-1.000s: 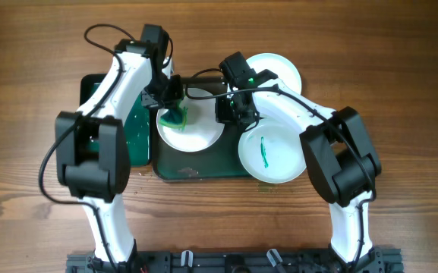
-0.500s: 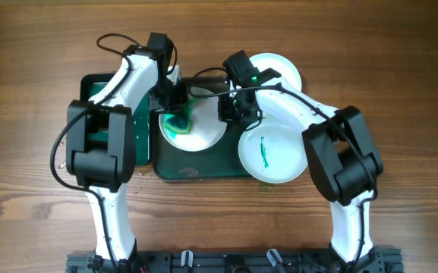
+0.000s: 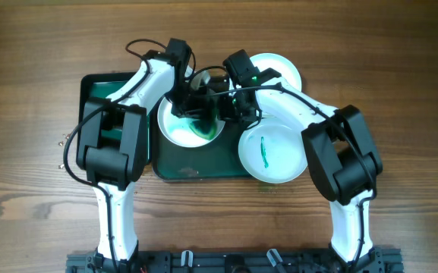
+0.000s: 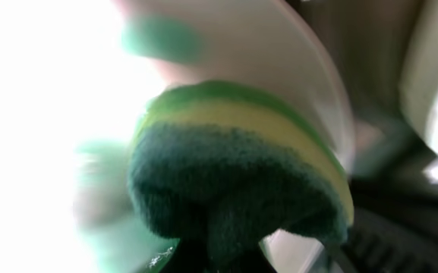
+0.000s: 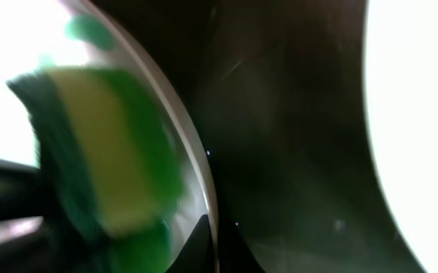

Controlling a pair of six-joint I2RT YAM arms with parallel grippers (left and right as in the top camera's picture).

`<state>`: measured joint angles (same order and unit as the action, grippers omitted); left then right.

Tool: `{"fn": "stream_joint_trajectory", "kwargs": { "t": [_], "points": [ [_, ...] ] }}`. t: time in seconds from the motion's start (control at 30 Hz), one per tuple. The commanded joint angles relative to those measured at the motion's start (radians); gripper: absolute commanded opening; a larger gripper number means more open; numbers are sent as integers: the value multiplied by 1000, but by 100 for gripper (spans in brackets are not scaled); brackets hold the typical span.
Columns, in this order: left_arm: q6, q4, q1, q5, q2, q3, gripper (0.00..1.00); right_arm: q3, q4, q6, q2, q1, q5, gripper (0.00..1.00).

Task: Clean dirty plates on tray and stack at the side
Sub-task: 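Scrub the plate surface with the sponge while right gripper holds plate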

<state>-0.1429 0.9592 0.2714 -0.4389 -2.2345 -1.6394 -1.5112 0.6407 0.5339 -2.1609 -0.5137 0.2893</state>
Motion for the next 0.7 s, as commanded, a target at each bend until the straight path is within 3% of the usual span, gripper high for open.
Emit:
{"fn": "stream_joint_trajectory", "kwargs": {
  "t": [0.0,0.07,0.23,0.4,0.57,0.67],
  "points": [
    [-243,47,-32,556,-19,-69,4,14,19,-9,-31,-2,4,4],
    [-309,85,-23,665,-15,-95,4,14,19,-8,-31,-2,4,4],
    [-314,134,10,663,-18,-92,4,14,18,-8,-35,-2,4,4],
    [-279,183,57,463,-35,-91,4,14,19,-12,-35,2,14,4],
    [-200,179,83,285,-37,-47,4,14,8,-88,-50,35,151,4],
    [-80,177,85,183,-37,-19,4,15,-6,-153,-68,59,267,4]
  ]
}}
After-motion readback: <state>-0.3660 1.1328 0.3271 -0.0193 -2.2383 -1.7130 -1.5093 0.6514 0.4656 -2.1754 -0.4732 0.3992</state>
